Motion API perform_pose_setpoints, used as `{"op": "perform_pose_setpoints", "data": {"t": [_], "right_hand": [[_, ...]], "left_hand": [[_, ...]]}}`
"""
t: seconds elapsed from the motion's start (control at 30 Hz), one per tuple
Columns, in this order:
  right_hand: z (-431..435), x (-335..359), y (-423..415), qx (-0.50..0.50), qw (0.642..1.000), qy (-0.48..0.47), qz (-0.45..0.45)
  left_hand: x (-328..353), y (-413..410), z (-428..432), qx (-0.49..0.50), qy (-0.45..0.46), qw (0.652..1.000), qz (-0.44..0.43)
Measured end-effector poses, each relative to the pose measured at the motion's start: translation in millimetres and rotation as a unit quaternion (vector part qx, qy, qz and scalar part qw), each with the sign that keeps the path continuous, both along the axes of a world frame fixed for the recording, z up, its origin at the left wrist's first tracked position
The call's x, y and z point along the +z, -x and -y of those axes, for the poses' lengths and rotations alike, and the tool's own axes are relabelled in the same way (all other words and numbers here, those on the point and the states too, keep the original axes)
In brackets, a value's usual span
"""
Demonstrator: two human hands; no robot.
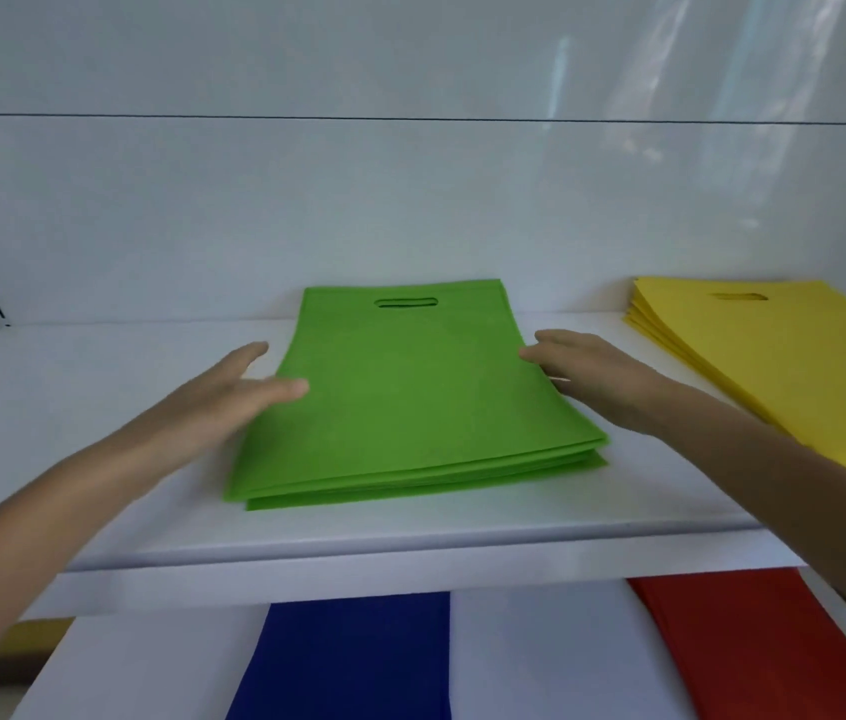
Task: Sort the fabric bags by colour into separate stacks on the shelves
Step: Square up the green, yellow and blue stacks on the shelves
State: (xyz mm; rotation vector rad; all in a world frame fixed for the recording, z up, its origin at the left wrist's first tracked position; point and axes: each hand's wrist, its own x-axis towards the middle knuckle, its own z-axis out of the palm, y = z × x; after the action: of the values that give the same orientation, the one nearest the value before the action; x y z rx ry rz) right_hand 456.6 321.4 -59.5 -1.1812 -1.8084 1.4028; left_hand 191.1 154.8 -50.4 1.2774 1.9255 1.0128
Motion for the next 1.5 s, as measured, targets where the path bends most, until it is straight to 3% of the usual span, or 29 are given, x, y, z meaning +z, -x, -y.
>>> {"op": "perform_pose_setpoints", "data": {"t": [0.2,0.43,0.53,0.6,0.77,0.93,1.23,1.4,1.5], "right_hand": [[52,-4,-27,0.099,0.983,-0.098,0.12],[48,-9,-26,0.103,0.965,-0.144,0.192],[43,-12,-25,0.033,0.972,-0.179,0.152],[46,-13,-29,0.048,0.977,-0.178,0.11],[51,-20,-30,0.074,0.958,-0.221,0.166],[50,-20,-29,0.035,0.967,-0.227,0.113],[49,-23,-35,0.09,0.972,-0.208,0.067],[48,-27,-31,0.08,0.961,-0.24,0.11],[49,-27,-29,0.056,0.961,-0.246,0.111]], "left_hand": [[-21,-12,25,-0.084,0.055,0.96,-0.26],[-23,-16,15,-0.021,0.062,0.922,-0.382],[-20,-18,12,-0.025,0.073,0.92,-0.383],[-21,-17,14,-0.031,0.071,0.925,-0.372],[-23,-13,19,-0.025,0.053,0.93,-0.362],[-22,-10,14,-0.032,0.047,0.919,-0.391],[-26,18,13,-0.046,0.007,0.938,-0.343],[-30,18,14,-0.041,0.007,0.923,-0.383],[-33,19,16,-0.033,-0.034,0.936,-0.349]]}}
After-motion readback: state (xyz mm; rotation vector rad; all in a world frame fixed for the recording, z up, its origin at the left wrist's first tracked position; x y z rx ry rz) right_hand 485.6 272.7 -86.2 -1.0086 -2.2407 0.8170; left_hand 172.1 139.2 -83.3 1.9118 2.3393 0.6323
